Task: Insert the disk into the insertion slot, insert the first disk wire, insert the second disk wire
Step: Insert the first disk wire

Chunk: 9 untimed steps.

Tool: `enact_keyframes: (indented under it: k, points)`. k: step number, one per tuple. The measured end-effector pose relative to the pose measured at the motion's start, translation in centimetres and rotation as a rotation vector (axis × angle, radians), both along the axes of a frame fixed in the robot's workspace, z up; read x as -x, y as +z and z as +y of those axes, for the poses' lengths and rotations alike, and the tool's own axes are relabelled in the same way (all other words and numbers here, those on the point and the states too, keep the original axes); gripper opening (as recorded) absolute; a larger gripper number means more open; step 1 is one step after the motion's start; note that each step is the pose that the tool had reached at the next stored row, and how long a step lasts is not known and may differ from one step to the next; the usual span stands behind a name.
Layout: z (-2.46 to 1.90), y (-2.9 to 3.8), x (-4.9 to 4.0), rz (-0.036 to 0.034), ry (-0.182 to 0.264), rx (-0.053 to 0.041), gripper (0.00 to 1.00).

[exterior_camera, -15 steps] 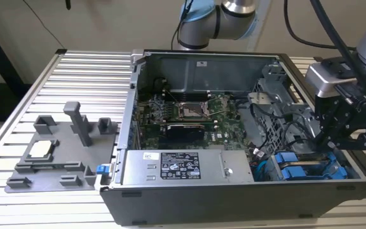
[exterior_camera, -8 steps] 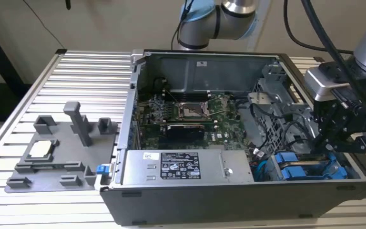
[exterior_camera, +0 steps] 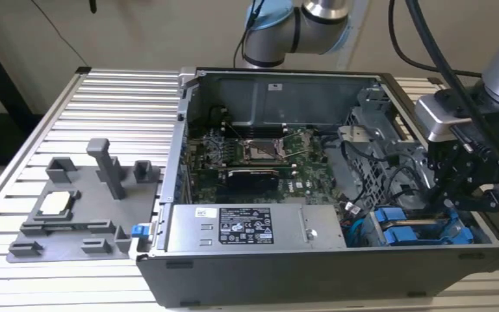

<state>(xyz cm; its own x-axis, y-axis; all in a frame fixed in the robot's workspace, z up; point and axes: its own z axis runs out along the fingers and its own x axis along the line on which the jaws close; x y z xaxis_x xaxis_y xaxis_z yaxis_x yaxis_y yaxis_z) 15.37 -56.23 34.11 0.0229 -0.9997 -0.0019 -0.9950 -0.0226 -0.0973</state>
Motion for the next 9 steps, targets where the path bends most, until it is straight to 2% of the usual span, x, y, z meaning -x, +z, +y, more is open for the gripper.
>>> enact_keyframes:
  k: [9]
  points:
    - [0.00,-0.21,-0.07,0.0000,-0.004,-0.0053,0.19]
